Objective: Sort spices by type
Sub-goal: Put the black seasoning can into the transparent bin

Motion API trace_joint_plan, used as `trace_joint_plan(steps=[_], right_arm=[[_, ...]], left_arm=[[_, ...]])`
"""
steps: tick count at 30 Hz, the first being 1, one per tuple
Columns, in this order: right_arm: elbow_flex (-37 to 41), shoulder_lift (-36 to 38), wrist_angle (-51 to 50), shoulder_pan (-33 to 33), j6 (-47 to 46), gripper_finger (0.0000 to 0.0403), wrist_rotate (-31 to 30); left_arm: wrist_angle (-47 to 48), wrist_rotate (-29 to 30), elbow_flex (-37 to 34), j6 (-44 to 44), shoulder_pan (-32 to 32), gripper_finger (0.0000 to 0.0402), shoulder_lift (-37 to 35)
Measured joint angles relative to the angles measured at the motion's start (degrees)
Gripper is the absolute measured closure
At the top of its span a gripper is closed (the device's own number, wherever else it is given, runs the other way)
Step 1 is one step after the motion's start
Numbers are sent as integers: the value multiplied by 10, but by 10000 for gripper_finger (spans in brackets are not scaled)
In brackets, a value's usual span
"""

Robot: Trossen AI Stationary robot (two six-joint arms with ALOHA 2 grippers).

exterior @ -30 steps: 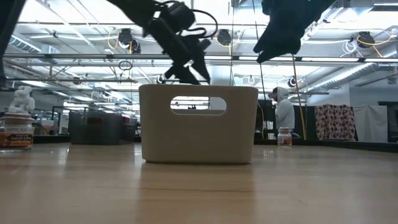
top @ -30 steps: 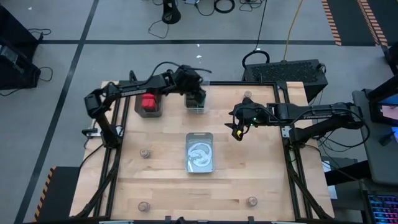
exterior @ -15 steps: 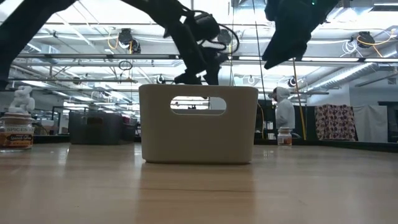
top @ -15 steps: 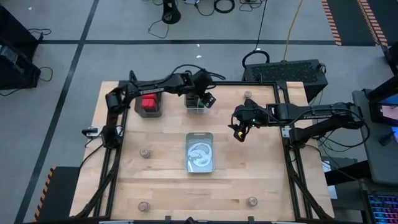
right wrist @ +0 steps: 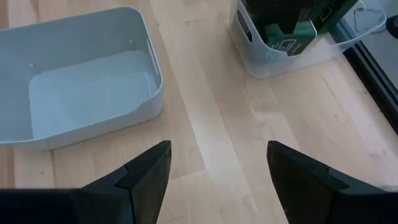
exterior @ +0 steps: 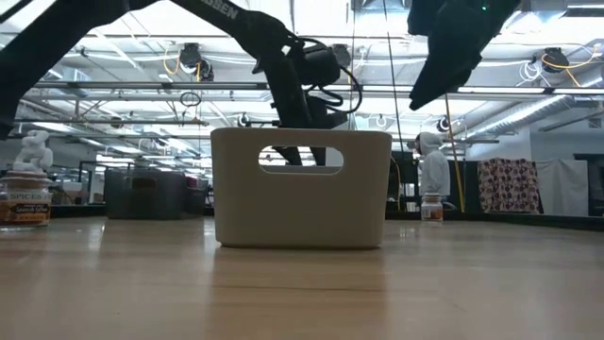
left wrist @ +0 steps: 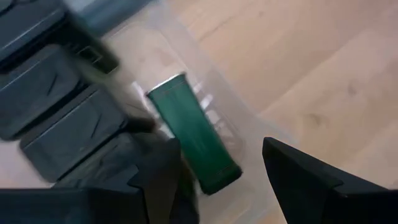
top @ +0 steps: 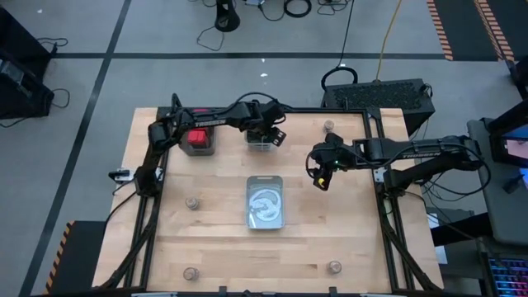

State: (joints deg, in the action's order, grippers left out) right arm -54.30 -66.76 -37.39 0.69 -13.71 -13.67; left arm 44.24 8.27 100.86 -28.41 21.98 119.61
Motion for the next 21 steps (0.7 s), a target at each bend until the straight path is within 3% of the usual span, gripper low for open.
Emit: trace_joint_plan(steps=[4, 21], right_arm=[[0, 0, -6, 0, 0, 156, 0], [0, 0, -7, 0, -6, 156, 2]], left_arm=[[10, 23, 0, -13, -1, 169, 0], [8, 28, 0, -13, -4, 169, 22]])
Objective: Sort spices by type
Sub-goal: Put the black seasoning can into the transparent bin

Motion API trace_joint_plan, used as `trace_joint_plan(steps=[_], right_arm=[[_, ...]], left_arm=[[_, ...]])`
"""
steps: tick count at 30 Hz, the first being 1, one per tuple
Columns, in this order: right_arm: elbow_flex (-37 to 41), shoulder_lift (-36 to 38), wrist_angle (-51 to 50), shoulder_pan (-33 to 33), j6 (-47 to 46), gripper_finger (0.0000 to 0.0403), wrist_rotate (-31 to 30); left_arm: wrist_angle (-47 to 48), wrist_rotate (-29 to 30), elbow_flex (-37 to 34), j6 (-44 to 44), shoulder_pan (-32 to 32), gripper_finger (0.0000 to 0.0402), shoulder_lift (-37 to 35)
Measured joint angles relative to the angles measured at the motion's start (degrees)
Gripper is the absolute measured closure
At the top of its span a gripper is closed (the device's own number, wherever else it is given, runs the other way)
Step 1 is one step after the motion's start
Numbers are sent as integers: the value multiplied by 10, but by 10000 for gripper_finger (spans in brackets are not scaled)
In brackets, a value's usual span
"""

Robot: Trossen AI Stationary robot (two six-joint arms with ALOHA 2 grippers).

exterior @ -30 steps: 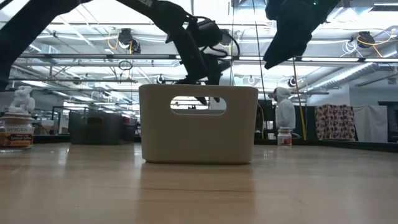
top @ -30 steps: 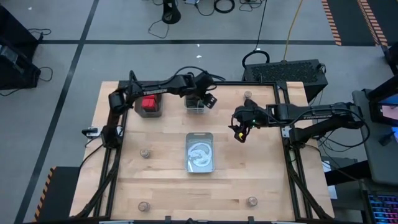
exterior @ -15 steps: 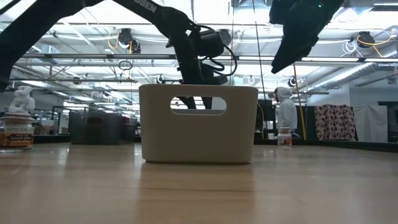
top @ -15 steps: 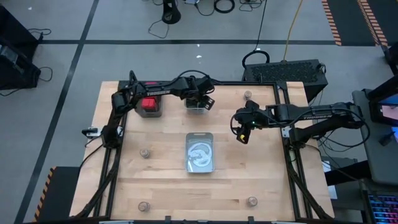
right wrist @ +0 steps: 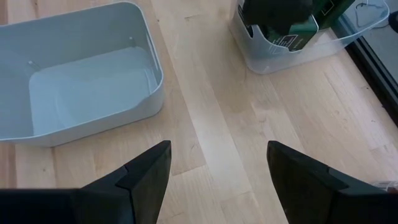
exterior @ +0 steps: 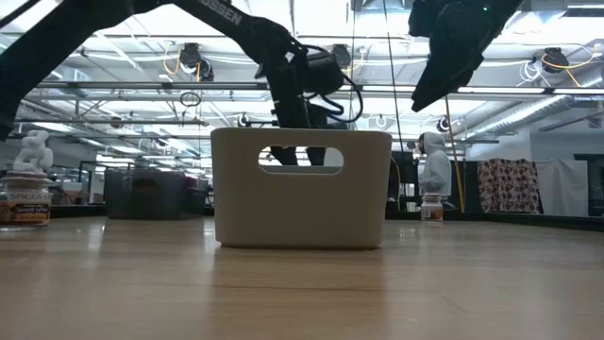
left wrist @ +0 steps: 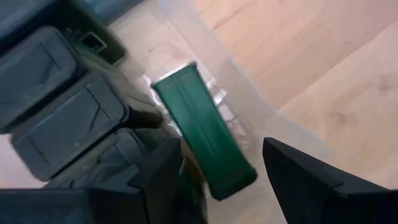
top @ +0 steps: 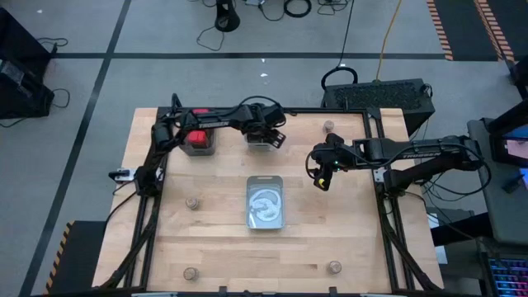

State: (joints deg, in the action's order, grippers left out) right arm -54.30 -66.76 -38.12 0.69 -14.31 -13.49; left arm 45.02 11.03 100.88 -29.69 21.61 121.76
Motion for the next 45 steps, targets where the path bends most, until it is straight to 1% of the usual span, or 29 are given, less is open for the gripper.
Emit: trace_joint_plan(steps=[7, 16, 26, 30, 37, 39, 45], right_arm=[[0, 0, -1, 0, 0, 156, 2], [0, 0, -1, 0, 0, 156, 3], [0, 0, -2, 0, -3, 156, 3], [0, 0, -6, 0, -4, 156, 3], [0, 0, -6, 0, -4, 156, 3], [0, 0, -6, 0, -4, 156, 3], [0, 0, -13, 0, -6, 156, 3]], left_arm=[[-3, 5, 1, 6, 0, 169, 24], [2, 6, 0, 15, 1, 169, 27], [-6, -7, -1, 16, 1, 171, 46], [-19, -7, -1, 18, 1, 194, 46], [-32, -6, -1, 29, 2, 274, 46], [-40, -6, -1, 31, 2, 291, 46], [-42, -6, 3, 36, 2, 291, 46]])
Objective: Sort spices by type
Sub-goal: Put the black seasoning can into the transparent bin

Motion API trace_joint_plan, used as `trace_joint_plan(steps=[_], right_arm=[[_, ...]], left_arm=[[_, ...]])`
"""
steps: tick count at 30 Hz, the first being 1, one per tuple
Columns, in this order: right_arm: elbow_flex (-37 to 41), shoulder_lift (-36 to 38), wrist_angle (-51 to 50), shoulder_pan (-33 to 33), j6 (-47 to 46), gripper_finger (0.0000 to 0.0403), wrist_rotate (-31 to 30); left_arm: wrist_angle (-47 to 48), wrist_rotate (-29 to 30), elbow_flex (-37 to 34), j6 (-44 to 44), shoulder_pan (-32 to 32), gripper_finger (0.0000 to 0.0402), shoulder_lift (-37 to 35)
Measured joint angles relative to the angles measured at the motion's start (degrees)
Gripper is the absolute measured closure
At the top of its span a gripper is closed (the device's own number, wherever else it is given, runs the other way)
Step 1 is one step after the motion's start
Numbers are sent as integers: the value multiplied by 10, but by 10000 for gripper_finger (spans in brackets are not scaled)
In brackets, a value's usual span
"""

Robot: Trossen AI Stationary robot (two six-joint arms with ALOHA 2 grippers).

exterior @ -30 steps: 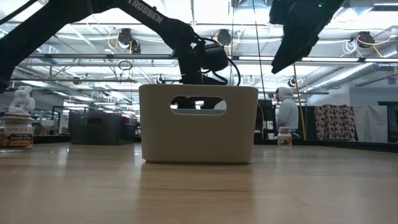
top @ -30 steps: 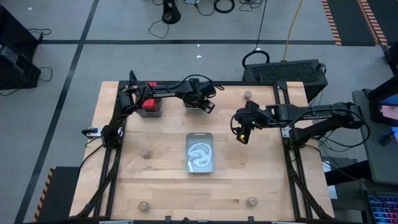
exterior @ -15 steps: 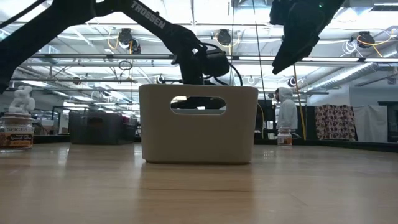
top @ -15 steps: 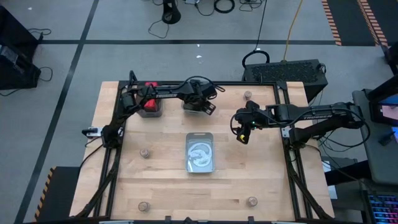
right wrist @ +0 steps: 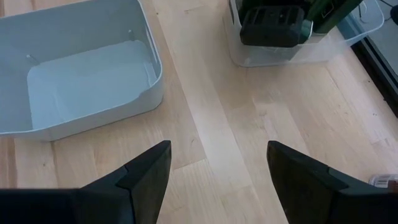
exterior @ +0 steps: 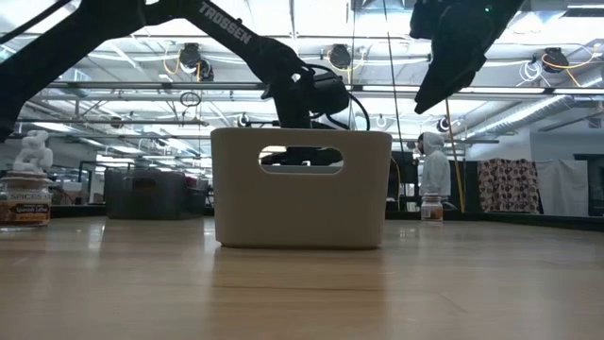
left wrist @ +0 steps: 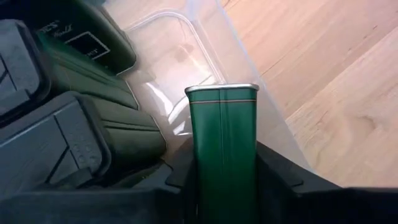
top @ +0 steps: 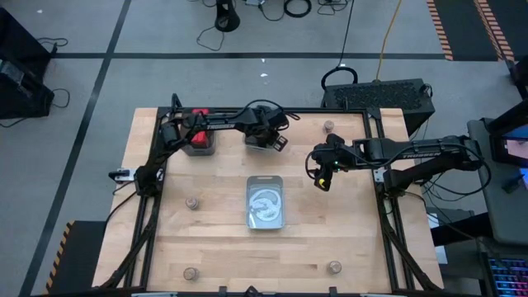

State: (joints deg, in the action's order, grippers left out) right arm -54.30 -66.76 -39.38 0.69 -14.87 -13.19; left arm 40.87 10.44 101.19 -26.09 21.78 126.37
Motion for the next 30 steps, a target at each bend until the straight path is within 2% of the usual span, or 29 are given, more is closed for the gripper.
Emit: trace_joint_plan(steps=[5, 11, 17, 19, 22, 24, 30], right_arm=[[0, 0, 0, 0, 1, 156, 0], [0, 0, 1, 0, 25, 156, -7], [0, 5, 20, -10, 80, 156, -72], [0, 11, 37, -9, 93, 156, -81], [0, 21, 98, -9, 124, 156, -75], [0, 27, 149, -9, 143, 156, -59], [-1, 27, 265, -9, 175, 156, -42]], left_arm=[[27, 1, 43, 24, 0, 276, -3], [57, 3, 97, 77, -1, 283, -32], [85, -5, 110, 147, 1, 283, -115], [91, -41, 111, 182, 3, 282, -149], [119, -141, 111, 248, 1, 282, -194], [122, -187, 107, 275, -9, 282, -216], [129, -223, 98, 333, -52, 282, -238]])
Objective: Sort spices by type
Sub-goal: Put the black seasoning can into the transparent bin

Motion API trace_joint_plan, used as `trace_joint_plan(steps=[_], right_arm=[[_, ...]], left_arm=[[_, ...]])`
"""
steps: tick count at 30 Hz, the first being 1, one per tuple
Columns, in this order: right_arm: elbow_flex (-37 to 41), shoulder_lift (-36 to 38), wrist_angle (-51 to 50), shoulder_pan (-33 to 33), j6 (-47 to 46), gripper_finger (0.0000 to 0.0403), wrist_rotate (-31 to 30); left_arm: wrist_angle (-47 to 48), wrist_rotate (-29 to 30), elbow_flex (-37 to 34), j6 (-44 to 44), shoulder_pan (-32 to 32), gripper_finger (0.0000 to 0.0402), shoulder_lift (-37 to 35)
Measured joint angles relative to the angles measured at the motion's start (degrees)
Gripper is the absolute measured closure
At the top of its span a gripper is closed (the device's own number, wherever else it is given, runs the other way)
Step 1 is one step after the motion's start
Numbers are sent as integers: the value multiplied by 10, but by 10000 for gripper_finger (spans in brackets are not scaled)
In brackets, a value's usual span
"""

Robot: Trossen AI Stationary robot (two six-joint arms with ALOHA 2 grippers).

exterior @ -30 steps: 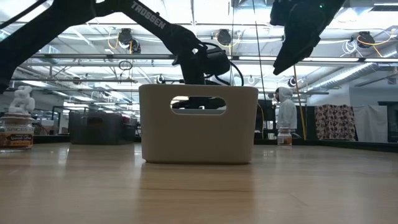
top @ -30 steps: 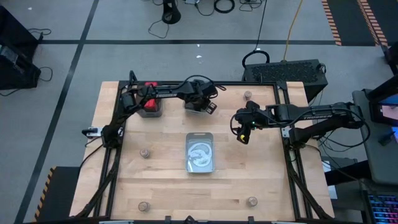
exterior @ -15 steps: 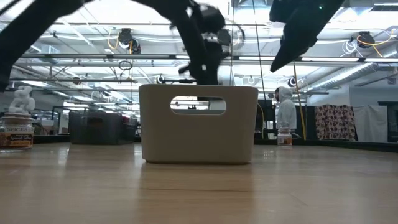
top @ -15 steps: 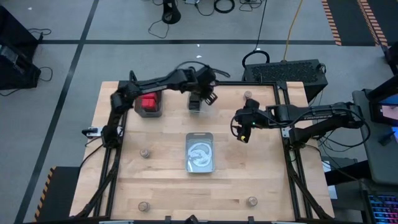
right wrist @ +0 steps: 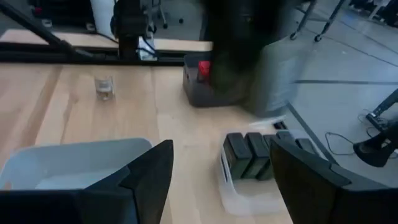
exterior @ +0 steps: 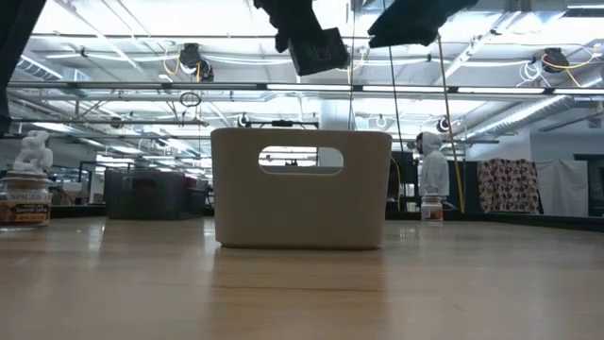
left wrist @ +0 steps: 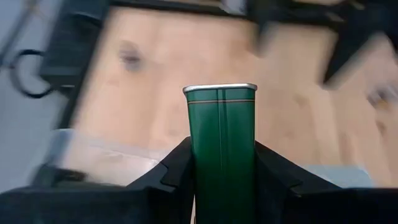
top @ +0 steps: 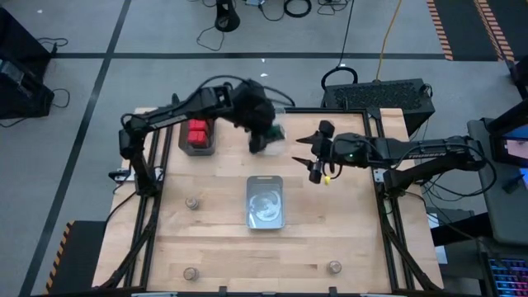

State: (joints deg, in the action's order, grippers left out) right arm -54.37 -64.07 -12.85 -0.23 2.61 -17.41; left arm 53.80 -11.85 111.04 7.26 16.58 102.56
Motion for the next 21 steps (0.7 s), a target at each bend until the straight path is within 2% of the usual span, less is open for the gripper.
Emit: trace_joint_plan(steps=[4, 13, 21], right_arm=[[0, 0, 14, 0, -1, 156, 8], [0, -5, 26, 0, -36, 156, 126], [0, -5, 34, 0, -36, 156, 128]], left_arm=[[1, -20, 0, 38, -35, 281, 4], [-33, -18, -1, 68, -76, 281, 6], [-35, -15, -1, 68, -84, 281, 6]])
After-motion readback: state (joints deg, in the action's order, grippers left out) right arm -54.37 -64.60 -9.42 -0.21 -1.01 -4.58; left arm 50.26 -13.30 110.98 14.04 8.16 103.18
